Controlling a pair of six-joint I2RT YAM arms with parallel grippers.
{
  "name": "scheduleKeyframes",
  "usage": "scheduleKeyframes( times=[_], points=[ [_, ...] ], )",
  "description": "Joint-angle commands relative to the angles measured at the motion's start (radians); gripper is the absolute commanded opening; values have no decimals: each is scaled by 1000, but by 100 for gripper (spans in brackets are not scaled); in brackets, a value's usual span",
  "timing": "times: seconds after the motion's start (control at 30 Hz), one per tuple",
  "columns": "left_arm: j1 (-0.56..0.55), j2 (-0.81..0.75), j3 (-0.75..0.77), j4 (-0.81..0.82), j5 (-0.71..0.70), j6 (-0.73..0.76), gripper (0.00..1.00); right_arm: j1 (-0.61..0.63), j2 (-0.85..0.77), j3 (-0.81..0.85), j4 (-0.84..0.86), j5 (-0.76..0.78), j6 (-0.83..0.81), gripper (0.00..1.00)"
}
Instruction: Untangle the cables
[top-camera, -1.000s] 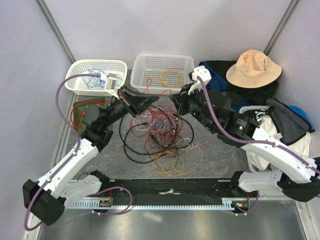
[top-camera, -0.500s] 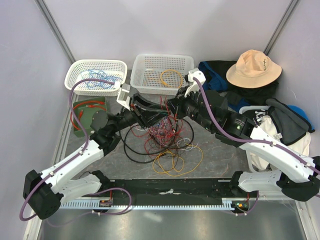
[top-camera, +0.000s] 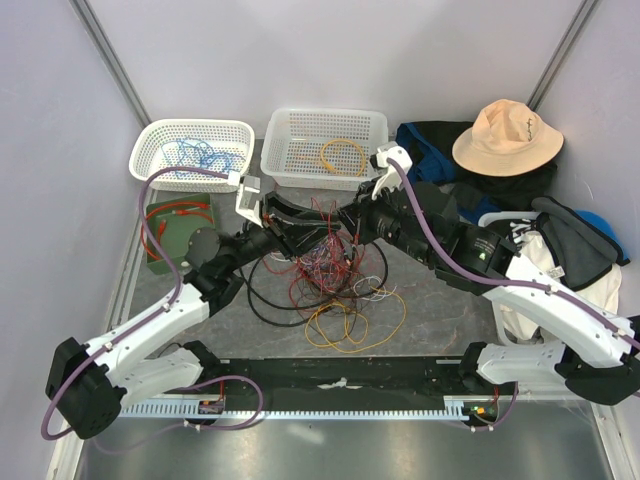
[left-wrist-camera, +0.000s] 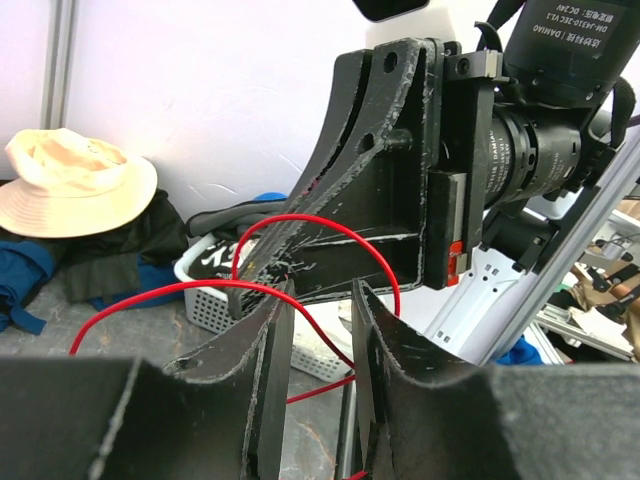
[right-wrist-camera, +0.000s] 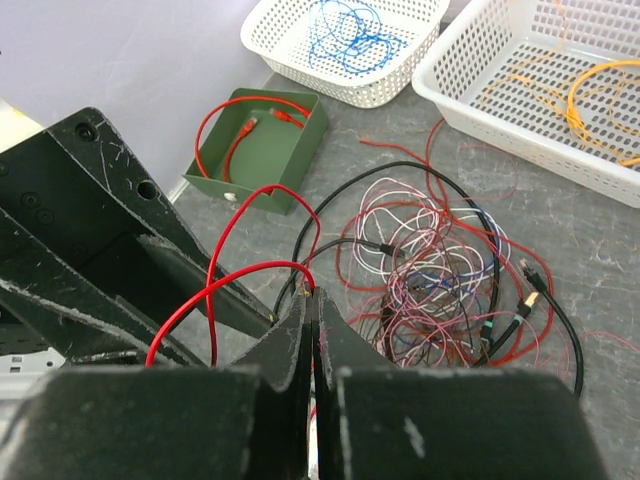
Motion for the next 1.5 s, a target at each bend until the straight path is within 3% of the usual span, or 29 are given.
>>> scheduleKeyframes(
  times=[0.0, 0.53, 1.03, 1.17, 1.33, 1.37, 1.47],
  points=[
    [-4, 30, -45, -47, -22, 57, 37, 8, -48, 29, 104, -58, 35, 0],
    [-7, 50, -142, 88, -14, -1, 37, 8, -45, 37, 104, -66, 38, 0],
    [-34, 122, -84, 201, -23, -38, 36, 8, -20, 13, 131, -99, 69, 0],
    [-36, 130, -67, 206, -34, -30, 36, 6, -26, 7, 133, -99, 75, 0],
    [-36, 60, -82, 141, -92, 39, 42, 8, -48, -3, 127, -87, 77, 0],
    [-36, 55, -87, 140, -94, 45, 39, 8, -51, -6, 128, -87, 77, 0],
    [-36, 50, -77, 143, -78, 47, 5, 9, -46, -9, 128, -87, 77, 0]
  ],
)
